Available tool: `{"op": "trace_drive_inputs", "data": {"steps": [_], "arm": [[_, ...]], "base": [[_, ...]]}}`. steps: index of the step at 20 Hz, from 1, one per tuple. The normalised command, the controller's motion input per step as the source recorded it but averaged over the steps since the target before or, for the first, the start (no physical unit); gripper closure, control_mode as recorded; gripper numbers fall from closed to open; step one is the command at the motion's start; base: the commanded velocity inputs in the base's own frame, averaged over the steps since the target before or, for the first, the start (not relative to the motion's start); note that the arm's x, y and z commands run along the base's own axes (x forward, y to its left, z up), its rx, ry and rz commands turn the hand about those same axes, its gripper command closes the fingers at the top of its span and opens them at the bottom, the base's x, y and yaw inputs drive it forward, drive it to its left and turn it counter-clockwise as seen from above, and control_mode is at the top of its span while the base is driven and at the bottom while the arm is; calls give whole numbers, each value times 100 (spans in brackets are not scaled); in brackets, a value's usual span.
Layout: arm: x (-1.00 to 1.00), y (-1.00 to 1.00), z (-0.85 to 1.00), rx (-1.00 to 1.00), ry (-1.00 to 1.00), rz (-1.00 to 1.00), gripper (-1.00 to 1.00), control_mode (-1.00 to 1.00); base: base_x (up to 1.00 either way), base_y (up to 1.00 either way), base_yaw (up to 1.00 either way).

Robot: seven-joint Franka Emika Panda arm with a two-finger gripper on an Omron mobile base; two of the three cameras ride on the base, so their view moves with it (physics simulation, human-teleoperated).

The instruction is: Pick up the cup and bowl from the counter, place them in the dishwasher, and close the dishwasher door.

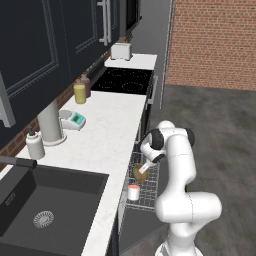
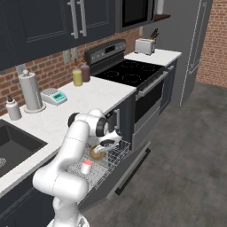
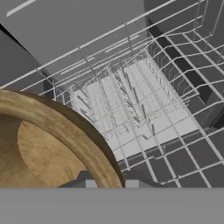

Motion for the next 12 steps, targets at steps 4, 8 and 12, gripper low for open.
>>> {"op": "trace_drive_inputs", "data": {"steps": [4, 8, 12], "arm": [[0, 19, -24, 0, 6, 0, 100, -100], [0, 19, -22, 0, 7, 0, -100, -100], [0, 10, -7, 0, 4, 0, -100, -100]], "base": [[0, 0, 0], [0, 0, 0], [0, 0, 0]]}}
